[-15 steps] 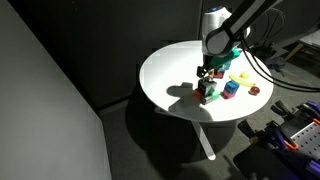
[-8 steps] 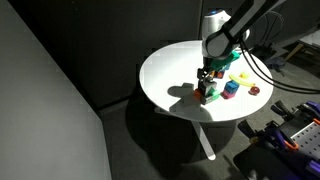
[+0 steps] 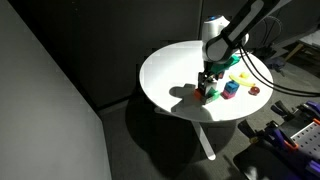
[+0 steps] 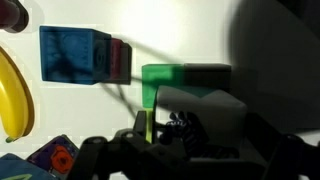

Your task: Place the A cube on the table

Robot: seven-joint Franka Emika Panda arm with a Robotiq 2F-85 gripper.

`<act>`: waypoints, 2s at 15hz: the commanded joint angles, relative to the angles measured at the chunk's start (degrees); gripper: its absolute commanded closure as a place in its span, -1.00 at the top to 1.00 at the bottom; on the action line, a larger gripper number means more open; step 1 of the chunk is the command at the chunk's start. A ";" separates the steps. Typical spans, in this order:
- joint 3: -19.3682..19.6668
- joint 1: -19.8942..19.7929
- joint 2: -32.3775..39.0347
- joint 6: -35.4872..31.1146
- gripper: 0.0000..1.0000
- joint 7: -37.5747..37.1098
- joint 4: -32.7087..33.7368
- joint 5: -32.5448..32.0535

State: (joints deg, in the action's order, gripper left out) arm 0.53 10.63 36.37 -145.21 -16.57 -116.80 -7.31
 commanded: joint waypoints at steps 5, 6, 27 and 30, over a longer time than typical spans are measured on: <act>0.49 0.66 0.98 0.70 -0.02 0.13 1.37 0.78; 0.56 0.83 0.77 0.88 -0.13 0.04 1.48 0.68; 2.17 0.42 -1.72 16.03 -0.89 -2.34 12.83 -0.17; 2.39 0.39 -0.14 16.79 -0.88 -2.81 15.09 -0.14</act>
State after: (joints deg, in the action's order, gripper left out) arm 2.66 11.02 34.06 -130.68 -17.87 -105.41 -7.31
